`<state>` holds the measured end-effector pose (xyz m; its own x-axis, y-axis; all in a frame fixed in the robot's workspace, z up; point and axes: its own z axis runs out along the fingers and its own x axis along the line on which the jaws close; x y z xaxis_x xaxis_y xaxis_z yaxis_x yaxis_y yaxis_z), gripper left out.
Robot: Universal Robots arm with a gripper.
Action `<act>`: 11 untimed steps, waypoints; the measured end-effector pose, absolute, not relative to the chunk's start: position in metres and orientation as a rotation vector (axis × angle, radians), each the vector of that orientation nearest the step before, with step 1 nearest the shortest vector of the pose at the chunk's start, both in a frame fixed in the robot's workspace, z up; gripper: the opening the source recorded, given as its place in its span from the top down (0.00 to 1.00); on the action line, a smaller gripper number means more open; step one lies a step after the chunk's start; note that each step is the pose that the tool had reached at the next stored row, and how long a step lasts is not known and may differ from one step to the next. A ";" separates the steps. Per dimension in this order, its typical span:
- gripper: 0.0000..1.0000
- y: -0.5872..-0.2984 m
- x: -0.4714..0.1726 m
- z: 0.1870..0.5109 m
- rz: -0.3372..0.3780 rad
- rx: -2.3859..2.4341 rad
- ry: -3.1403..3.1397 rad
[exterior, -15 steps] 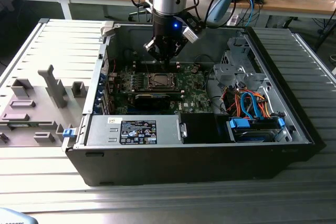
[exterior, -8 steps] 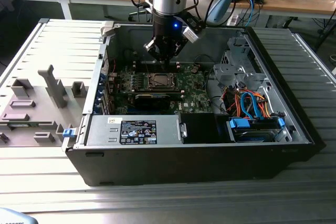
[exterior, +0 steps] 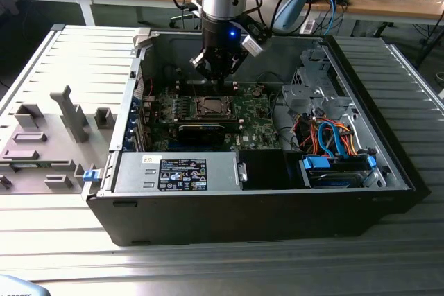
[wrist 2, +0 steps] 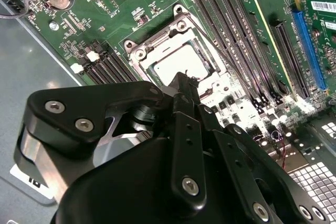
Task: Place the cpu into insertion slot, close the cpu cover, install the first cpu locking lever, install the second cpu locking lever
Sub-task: 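Install the first cpu locking lever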
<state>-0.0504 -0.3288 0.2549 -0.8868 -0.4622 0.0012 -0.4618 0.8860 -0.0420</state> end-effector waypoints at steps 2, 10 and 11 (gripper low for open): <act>0.89 -0.329 -0.050 0.255 -0.064 -0.754 3.040; 0.89 -0.329 -0.050 0.254 -0.065 -0.653 3.065; 0.89 -0.329 -0.050 0.254 -0.065 -0.620 3.072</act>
<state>-0.0505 -0.3288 0.2543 -0.9216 -0.3881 0.0012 -0.3878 0.9208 -0.0420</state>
